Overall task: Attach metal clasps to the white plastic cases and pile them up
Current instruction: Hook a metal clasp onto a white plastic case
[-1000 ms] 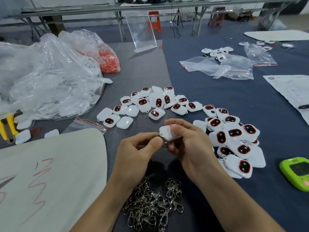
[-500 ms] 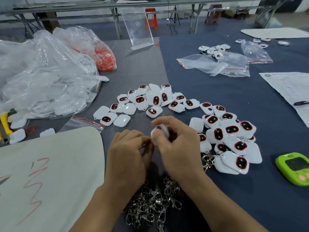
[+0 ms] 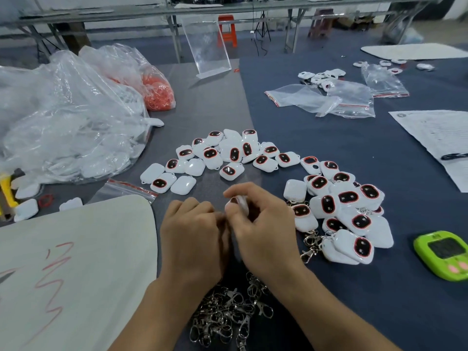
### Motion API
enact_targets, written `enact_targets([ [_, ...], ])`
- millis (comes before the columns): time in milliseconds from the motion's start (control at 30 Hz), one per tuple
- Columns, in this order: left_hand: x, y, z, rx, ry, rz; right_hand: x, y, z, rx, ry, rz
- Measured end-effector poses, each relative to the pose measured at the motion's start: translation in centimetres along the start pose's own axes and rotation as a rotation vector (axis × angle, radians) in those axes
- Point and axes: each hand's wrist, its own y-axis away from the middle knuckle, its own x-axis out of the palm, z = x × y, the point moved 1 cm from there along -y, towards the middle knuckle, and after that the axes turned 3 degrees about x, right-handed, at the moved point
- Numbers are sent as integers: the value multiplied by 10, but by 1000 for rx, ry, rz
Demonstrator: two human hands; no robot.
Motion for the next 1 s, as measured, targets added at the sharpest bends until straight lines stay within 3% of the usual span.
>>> enact_targets([
  [200,3,2,-1,-152,36,-47,-21,-22,-8,152,-27,-122],
  [267,6,1,-1,-243,92,-54,-36,-31,-10,149,101,-202],
  [433,11,1,8,-382,87,-27,-69,-45,-18,67,758,-324],
  [567,12,-1,7,-397,67,22,-54,-46,-18,-40,824,-286],
  [667,13,-1,8,-360,154,46,-26,-50,-16,-134,816,-142],
  [767,13,-2,4,-235,276,209,-6,-65,-18,-105,867,5],
  [867,15,0,-3,-109,197,345,-2,-78,-25,13,939,38],
  [1000,19,4,-7,-60,166,344,-5,-74,-24,16,996,20],
])
